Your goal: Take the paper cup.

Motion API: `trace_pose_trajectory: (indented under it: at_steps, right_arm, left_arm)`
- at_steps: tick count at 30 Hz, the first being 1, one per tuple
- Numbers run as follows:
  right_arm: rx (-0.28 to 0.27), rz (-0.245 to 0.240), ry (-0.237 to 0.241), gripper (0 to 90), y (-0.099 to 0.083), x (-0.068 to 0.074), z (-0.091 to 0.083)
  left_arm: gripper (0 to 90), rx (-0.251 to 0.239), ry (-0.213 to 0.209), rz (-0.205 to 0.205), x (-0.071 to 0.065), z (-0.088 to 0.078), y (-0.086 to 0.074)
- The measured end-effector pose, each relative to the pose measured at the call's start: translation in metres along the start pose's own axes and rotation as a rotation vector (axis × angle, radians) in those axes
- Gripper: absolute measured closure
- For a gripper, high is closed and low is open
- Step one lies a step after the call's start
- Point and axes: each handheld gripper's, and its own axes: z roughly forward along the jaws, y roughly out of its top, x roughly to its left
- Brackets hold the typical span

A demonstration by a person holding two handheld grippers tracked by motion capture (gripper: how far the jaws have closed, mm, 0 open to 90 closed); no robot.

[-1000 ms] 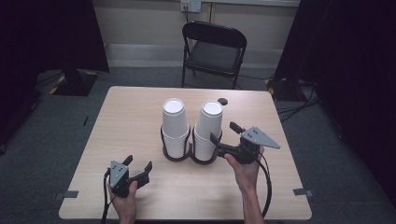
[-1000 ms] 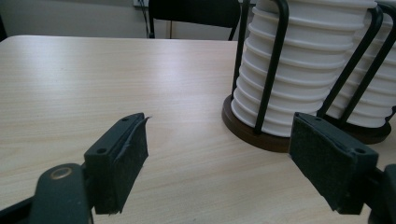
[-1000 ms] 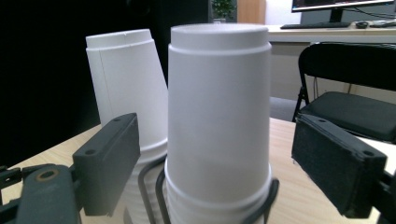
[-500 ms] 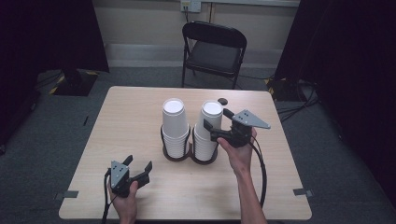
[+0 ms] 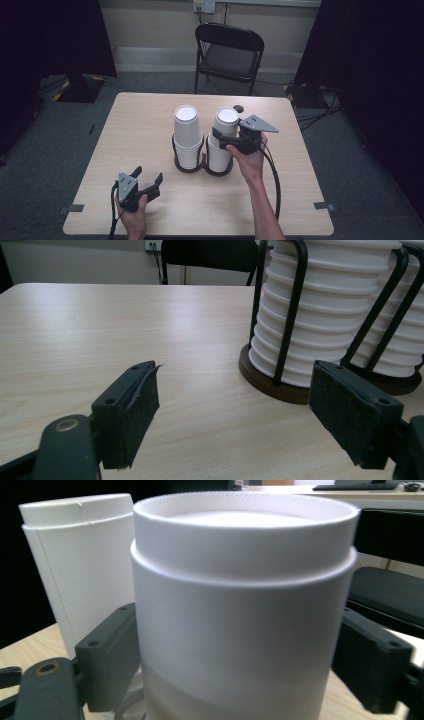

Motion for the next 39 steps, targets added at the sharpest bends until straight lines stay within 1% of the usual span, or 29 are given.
trace_pose_trajectory:
  at_steps: [4, 9, 13, 17, 20, 29, 31, 32, 34, 39]
  right_arm:
    - [-0.002, -0.001, -0.011, 17.1, 0.001, 0.002, 0.001]
    - [-0.005, 0.0, -0.003, 17.7, 0.001, 0.001, 0.0]
    - [-0.01, 0.002, -0.005, 17.7, 0.001, 0.002, 0.0]
    - [-0.022, 0.003, -0.006, 17.8, 0.005, 0.001, -0.002]
    - [-0.033, -0.003, -0.002, 17.9, 0.009, 0.0, -0.003]
    - [-0.049, 0.001, -0.007, 18.2, 0.014, 0.001, -0.006]
    - [-0.065, -0.001, -0.016, 18.2, 0.016, 0.002, -0.008]
    - [-0.069, 0.007, -0.01, 18.3, 0.017, 0.002, -0.008]
    - [-0.076, 0.005, -0.011, 18.4, 0.017, 0.002, -0.008]
    - [-0.076, 0.013, -0.008, 18.4, 0.018, 0.001, -0.009]
  left_arm:
    - [20.4, 0.002, 0.004, 0.01, -0.001, 0.0, 0.0]
    - [20.4, -0.002, 0.005, 0.003, -0.001, 0.0, 0.0]
    - [20.4, 0.001, 0.006, 0.007, -0.001, 0.0, 0.0]
    - [20.6, 0.005, -0.003, 0.008, -0.001, 0.0, 0.0]
    - [20.6, 0.007, -0.001, 0.01, -0.001, 0.0, 0.0]
    - [20.7, 0.004, -0.001, 0.009, -0.001, 0.001, 0.0]
    - [20.7, 0.009, -0.003, 0.009, -0.001, 0.001, 0.0]
    - [20.7, 0.009, -0.004, 0.008, -0.001, 0.001, 0.0]
    - [20.7, 0.006, -0.004, 0.008, -0.001, 0.001, 0.0]
    - [20.7, 0.006, -0.004, 0.008, -0.001, 0.001, 0.0]
